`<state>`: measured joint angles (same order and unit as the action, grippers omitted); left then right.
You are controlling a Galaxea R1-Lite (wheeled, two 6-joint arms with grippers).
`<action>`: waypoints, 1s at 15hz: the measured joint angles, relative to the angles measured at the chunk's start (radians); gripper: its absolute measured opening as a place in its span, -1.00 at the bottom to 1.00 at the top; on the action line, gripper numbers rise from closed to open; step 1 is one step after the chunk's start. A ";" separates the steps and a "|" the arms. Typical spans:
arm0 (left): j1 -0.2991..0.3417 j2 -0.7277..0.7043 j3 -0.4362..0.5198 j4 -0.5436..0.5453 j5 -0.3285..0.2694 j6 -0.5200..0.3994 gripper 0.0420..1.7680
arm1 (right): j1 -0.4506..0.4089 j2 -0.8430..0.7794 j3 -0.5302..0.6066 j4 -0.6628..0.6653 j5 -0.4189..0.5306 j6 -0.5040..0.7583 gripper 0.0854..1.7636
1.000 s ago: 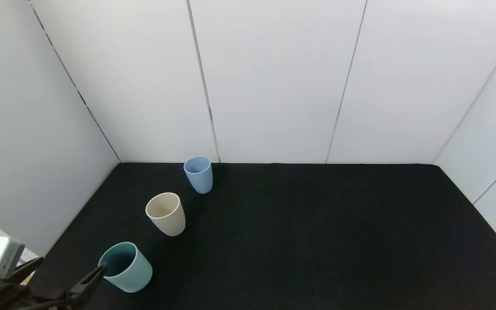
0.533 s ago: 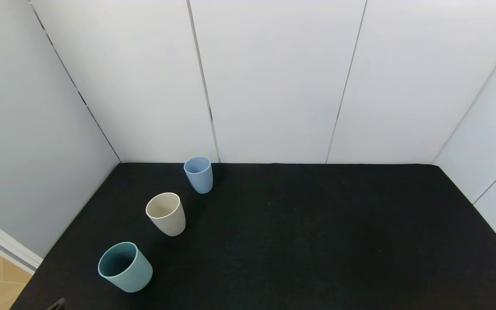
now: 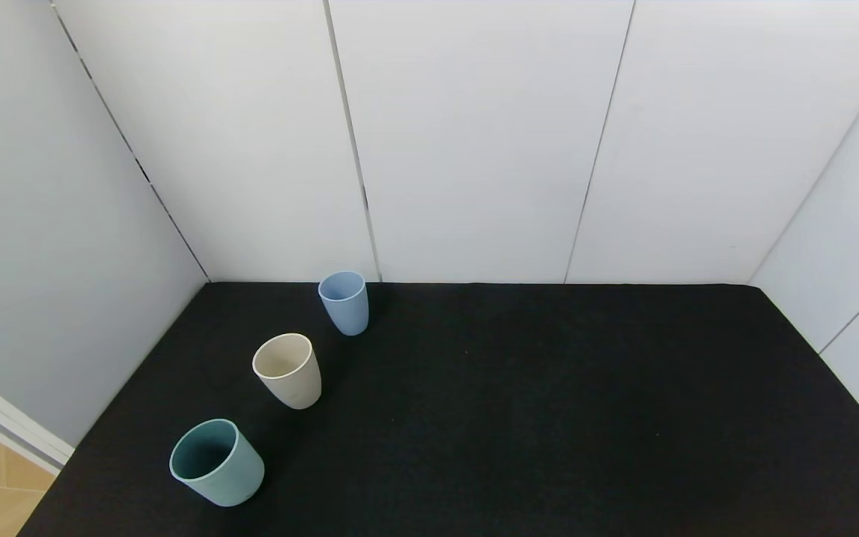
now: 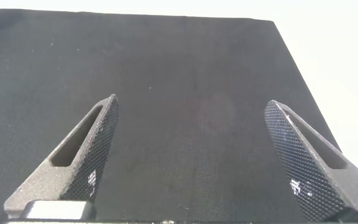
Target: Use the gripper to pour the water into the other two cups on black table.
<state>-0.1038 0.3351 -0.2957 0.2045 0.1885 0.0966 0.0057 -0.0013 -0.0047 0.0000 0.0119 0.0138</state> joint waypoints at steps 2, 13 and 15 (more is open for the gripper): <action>0.001 -0.031 -0.004 0.000 0.047 0.001 0.94 | 0.000 0.000 0.000 0.000 0.000 0.000 0.94; 0.070 -0.049 -0.089 0.063 -0.013 0.082 0.94 | 0.000 0.000 0.000 0.000 0.000 0.000 0.94; 0.078 -0.079 -0.058 0.064 -0.019 0.082 0.94 | 0.000 0.000 0.000 0.000 0.000 0.000 0.94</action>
<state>-0.0257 0.2564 -0.3534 0.2689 0.1698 0.1783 0.0057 -0.0013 -0.0047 0.0000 0.0123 0.0134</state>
